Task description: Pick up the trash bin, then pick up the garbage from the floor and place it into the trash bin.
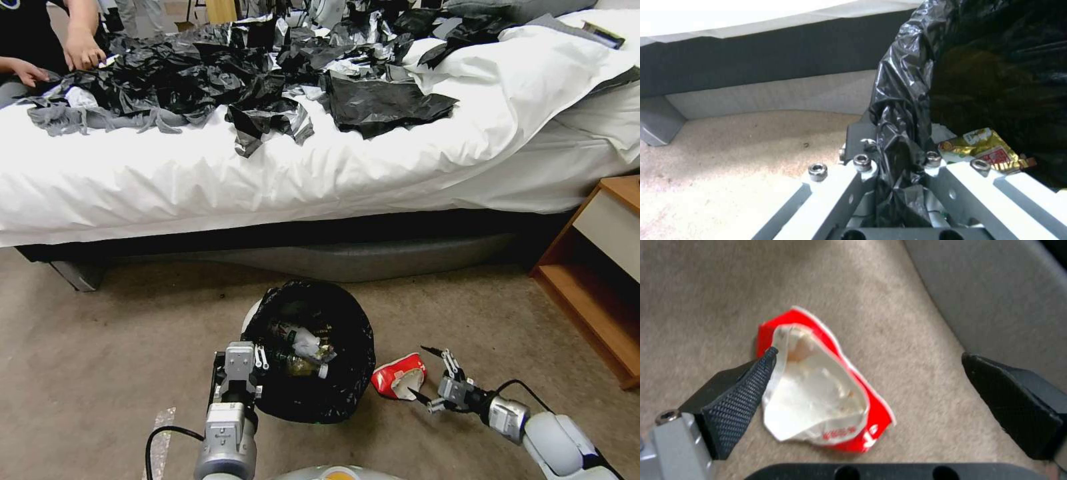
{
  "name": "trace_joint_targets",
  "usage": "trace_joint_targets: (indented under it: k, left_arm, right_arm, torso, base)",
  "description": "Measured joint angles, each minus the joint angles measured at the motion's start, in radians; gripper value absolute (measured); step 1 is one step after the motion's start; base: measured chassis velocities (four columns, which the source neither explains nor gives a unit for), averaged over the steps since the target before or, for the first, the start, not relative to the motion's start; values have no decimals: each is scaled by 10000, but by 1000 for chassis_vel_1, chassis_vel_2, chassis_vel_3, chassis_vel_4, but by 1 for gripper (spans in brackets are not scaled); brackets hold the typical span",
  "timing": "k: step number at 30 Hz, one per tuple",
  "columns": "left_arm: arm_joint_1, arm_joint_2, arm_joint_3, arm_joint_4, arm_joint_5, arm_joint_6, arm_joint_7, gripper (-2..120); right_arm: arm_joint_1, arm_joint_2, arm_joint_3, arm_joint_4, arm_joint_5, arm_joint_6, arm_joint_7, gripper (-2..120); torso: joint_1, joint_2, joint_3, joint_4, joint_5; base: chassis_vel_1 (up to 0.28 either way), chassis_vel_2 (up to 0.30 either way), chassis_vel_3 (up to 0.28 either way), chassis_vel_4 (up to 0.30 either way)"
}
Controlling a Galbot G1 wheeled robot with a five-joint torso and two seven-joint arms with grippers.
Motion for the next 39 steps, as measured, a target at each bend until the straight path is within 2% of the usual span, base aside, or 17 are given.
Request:
trace_joint_targets:
  k: [16,19,22,25,26,31,32,34,35,38,39]
  left_arm:
    - [73,-26,14,-75,99,0,1,2]
    - [81,-37,-20,-83,103,0,1,2]
    - [78,-58,-28,-83,106,0,1,2]
    - [48,-81,-28,-70,113,1,0,2]
    - [48,-81,-28,-70,113,1,0,2]
    - [22,-83,-27,-49,112,9,-2,2]
    - [22,-83,-27,-49,112,9,-2,2]
    - [29,-72,-41,-48,104,10,-2,2]
    - [29,-72,-41,-48,104,10,-2,2]
    - [18,-61,-47,-58,96,18,-3,2]
    - [18,-61,-47,-58,96,18,-3,2]
  right_arm:
    - [1264,1093,-519,-2213,-537,79,914,100]
    - [1534,1234,-617,-2653,-583,141,996,97]
    - [1659,1276,-676,-2835,-617,205,1007,90]
    - [1633,1297,-766,-2858,-530,209,1003,77]
    - [1633,1297,-766,-2858,-530,209,1003,77]
    - [1538,1371,-839,-2870,-390,194,1003,53]
    - [1538,1371,-839,-2870,-390,194,1003,53]
    - [1517,1389,-840,-2870,-368,179,1011,43]
    - [1517,1389,-840,-2870,-368,179,1011,43]
    - [1499,1356,-840,-2775,-300,139,1031,28]
    - [1499,1356,-840,-2775,-300,139,1031,28]
  torso:
    - [0,0,0,1,0]
    - [0,0,0,1,-1]
    - [0,0,0,1,-2]
    - [0,0,0,0,-2]
    - [0,0,0,0,-2]
    - [0,0,-1,1,-3]
    - [0,0,-1,1,-3]
    - [-1,0,-1,0,-2]
    - [-1,0,-1,0,-2]
    - [0,0,0,0,-1]
    - [0,0,0,0,-1]
  base:
    - [0,0,0,0]
    - [0,0,0,0]
    - [0,0,0,0]
    - [0,0,0,0]
    - [0,0,0,0]
    - [0,0,0,0]
    - [0,0,0,0]
    - [0,0,0,0]
    - [0,0,0,0]
    - [0,0,0,0]
    - [0,0,0,0]
